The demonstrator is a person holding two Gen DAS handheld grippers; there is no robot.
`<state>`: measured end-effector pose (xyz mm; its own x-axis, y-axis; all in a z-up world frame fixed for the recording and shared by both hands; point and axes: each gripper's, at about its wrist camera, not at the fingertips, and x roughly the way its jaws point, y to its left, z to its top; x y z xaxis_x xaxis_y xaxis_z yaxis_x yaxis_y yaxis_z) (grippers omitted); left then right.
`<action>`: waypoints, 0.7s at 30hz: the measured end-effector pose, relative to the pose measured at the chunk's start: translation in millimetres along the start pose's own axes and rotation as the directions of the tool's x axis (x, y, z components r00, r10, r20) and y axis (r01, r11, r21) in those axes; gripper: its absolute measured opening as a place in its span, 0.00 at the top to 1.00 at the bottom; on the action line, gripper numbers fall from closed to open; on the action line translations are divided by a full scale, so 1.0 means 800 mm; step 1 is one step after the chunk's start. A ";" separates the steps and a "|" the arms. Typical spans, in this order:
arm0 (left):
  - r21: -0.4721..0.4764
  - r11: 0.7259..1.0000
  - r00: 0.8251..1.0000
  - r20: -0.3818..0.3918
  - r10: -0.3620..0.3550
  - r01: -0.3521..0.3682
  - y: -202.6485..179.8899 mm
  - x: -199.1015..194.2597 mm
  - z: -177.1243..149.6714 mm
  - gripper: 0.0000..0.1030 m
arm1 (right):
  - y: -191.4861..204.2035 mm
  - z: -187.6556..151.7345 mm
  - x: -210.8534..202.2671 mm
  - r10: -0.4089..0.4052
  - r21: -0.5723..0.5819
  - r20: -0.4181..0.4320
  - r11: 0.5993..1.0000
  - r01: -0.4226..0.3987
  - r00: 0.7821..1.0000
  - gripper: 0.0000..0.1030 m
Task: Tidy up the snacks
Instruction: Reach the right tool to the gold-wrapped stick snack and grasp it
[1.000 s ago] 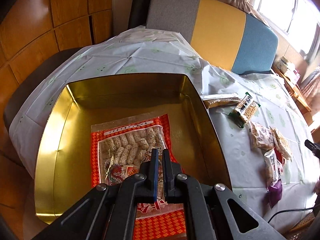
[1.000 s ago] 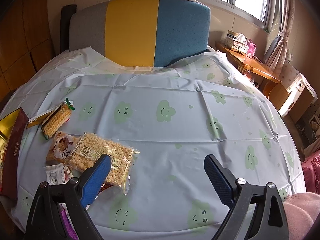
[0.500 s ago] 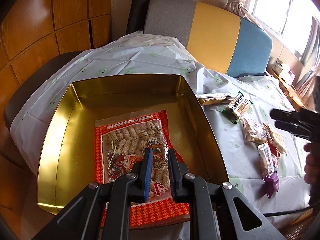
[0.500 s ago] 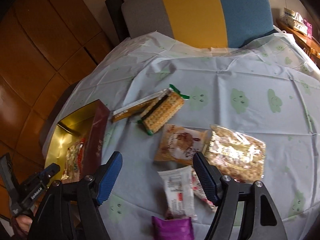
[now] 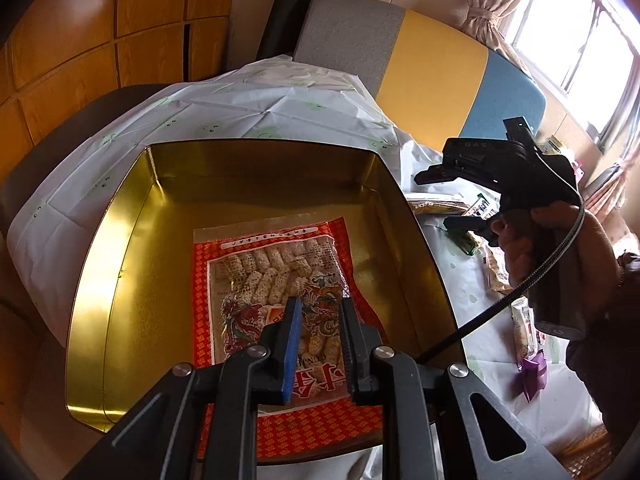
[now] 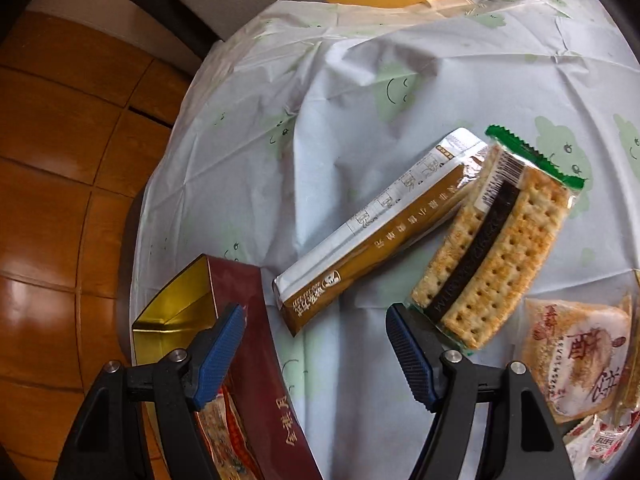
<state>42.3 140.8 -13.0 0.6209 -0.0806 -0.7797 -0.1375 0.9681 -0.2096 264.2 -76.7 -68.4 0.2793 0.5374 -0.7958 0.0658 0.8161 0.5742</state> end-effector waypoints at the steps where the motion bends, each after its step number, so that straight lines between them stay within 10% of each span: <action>1: -0.005 1.000 1.000 -0.003 0.001 -0.001 0.002 0.001 -0.001 0.81 | 0.002 0.003 0.005 -0.020 0.002 0.008 1.000 0.020 1.000 0.28; 5: -0.022 1.000 1.000 -0.011 -0.003 0.003 0.008 0.003 -0.002 0.81 | 0.012 0.010 0.022 -0.070 -0.016 0.015 0.997 0.070 0.997 0.28; 9: -0.026 1.000 1.000 -0.008 -0.010 0.009 0.007 0.000 -0.004 0.81 | 0.015 0.013 0.027 -0.176 -0.093 0.035 0.979 0.179 0.984 0.76; 12: -0.020 1.000 1.000 -0.004 -0.012 0.012 0.003 -0.002 -0.005 0.80 | 0.000 0.013 0.015 -0.169 -0.139 0.028 0.975 0.171 0.985 0.89; 21: 0.032 0.999 0.999 0.006 -0.043 0.042 -0.026 -0.012 -0.010 0.77 | -0.027 -0.023 -0.054 -0.156 -0.428 -0.066 0.896 0.114 0.985 0.94</action>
<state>32.6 119.8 -6.1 0.6305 -0.1204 -0.7668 -0.0867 0.9708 -0.2237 233.6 -113.4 -49.9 0.2020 0.4159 -0.8867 -0.3195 0.8838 0.3418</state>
